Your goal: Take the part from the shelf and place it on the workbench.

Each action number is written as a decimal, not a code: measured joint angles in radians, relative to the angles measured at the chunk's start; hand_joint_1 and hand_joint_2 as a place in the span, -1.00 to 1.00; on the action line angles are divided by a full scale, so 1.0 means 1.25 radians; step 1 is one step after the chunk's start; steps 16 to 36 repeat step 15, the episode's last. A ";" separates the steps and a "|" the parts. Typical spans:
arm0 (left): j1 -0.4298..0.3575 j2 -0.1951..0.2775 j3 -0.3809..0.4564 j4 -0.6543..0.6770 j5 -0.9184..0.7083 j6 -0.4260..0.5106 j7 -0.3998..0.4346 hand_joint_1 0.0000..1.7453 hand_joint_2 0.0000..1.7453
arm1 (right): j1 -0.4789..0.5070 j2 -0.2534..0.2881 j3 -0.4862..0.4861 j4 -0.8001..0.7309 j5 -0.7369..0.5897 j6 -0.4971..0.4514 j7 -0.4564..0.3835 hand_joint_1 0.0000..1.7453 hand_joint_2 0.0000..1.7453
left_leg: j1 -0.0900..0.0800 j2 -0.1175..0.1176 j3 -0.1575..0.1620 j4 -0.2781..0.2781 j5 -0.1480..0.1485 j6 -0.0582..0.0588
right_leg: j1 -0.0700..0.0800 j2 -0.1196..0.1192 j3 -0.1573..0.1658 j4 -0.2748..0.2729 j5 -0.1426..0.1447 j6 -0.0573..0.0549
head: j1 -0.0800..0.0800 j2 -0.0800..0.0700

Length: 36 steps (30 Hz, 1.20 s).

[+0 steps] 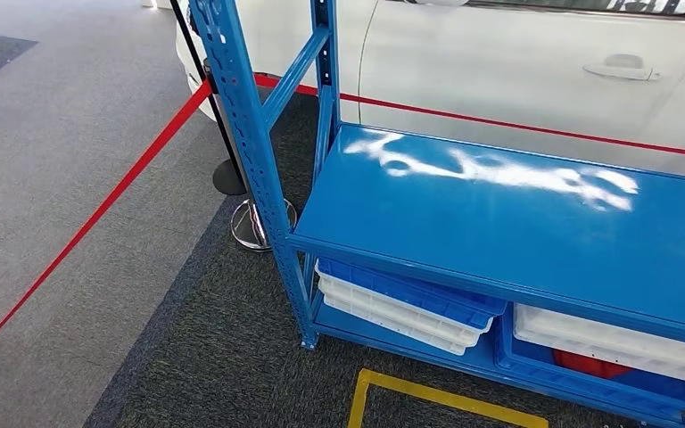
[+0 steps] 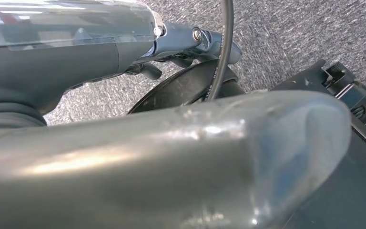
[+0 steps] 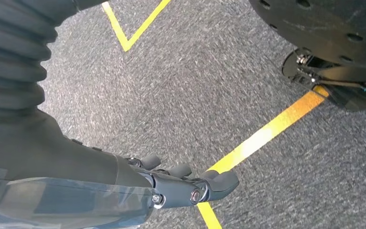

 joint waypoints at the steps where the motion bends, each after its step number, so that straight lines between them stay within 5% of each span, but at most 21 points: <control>1: 0.000 0.000 0.000 0.000 0.000 0.000 0.000 -1.00 -1.00 | 0.000 0.000 0.000 0.000 0.000 0.000 0.000 -1.00 1.00 | 0.000 0.000 0.001 0.000 0.001 -0.003 | 0.000 0.000 0.000 0.000 -0.001 -0.001 | 0.000 0.000; 5: 0.000 0.000 0.000 0.000 0.000 0.000 0.000 -1.00 -1.00 | 0.000 0.000 0.000 -0.001 0.000 -0.001 0.000 -1.00 1.00 | 0.001 0.000 0.002 -0.001 0.000 -0.009 | 0.001 0.000 -0.001 0.000 -0.003 -0.004 | 0.000 0.000; 9: 0.000 0.000 0.000 0.000 0.013 0.000 -0.007 -1.00 -1.00 | 0.001 0.000 -0.001 -0.001 0.000 -0.001 -0.001 -1.00 -1.00 | 0.001 0.000 0.002 -0.001 -0.003 -0.018 | 0.001 0.000 -0.002 0.000 -0.006 -0.003 | 0.000 0.000; 15: 0.000 0.000 0.000 0.003 0.098 -0.023 -0.041 -1.00 -1.00 | 0.001 0.000 -0.002 -0.002 0.011 0.002 -0.008 -1.00 -1.00 | 0.001 0.000 0.001 -0.001 -0.006 -0.023 | 0.000 0.000 -0.002 -0.002 -0.008 -0.001 | 0.000 0.000; 36: 0.000 0.000 0.000 0.003 0.098 -0.023 -0.041 -1.00 -1.00 | 0.001 0.000 -0.002 -0.002 0.011 0.002 -0.008 -1.00 -1.00 | 0.001 0.000 0.001 -0.001 -0.006 -0.023 | 0.000 0.000 -0.002 -0.002 -0.008 -0.001 | 0.000 0.000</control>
